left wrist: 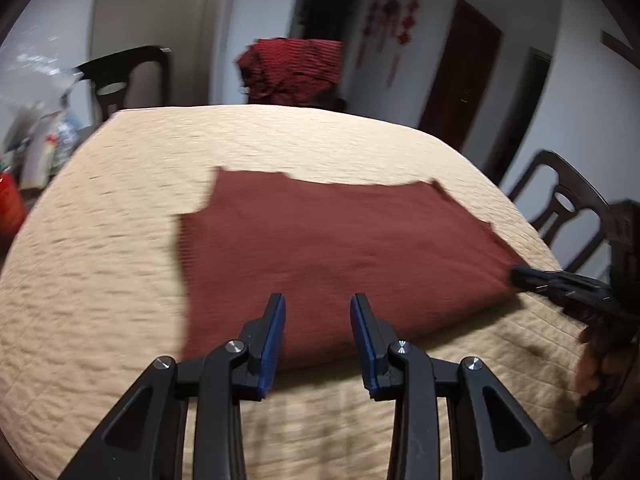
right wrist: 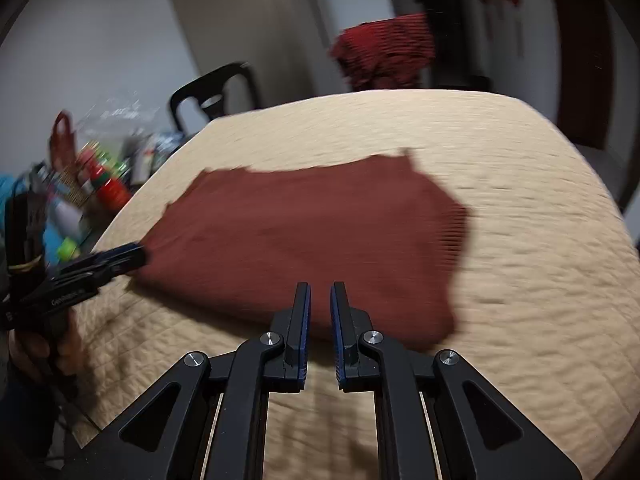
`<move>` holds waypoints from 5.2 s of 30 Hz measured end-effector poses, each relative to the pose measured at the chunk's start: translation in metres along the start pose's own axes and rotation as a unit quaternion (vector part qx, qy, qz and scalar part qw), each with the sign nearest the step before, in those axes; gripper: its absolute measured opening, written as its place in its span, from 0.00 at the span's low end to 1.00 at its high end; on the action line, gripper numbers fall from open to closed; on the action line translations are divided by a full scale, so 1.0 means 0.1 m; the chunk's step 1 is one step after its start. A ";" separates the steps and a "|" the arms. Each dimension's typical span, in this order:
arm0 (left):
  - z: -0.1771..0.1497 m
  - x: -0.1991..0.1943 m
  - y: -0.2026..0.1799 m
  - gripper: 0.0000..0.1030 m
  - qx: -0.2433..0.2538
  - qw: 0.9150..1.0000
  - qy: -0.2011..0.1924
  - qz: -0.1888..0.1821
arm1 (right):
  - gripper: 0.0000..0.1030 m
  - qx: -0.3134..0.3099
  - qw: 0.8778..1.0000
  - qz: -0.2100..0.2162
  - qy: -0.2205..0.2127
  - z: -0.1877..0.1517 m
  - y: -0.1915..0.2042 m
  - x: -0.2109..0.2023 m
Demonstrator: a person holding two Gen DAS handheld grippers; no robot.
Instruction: Fold small clothes
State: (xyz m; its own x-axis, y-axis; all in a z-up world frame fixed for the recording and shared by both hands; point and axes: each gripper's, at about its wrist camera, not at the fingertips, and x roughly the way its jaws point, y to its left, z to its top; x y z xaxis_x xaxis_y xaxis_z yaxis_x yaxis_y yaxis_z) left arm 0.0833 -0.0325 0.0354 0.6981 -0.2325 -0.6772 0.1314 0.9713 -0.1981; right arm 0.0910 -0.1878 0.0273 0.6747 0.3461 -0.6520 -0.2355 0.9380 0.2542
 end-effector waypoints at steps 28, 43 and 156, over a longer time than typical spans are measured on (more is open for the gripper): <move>-0.16 0.08 0.22 0.35 -0.018 0.996 0.020 0.085 | 0.09 0.076 0.997 -0.024 -0.007 -0.16 -0.53 -0.05; -0.18 0.05 0.25 0.35 -0.030 0.996 0.021 0.087 | 0.09 0.087 0.996 -0.012 -0.023 -0.13 -0.56 -0.12; 0.62 0.12 0.67 0.19 -0.192 0.964 -0.016 -0.185 | 0.17 0.039 0.998 0.050 0.001 -0.03 0.03 0.09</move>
State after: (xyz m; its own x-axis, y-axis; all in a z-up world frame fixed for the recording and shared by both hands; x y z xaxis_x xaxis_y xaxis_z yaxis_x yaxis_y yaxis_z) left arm 0.1440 0.0328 0.0584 0.6752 -0.5514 -0.4900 0.1096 0.7318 -0.6726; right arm 0.0945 -0.1816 0.0202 0.6485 0.4389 -0.6219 -0.2475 0.8942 0.3730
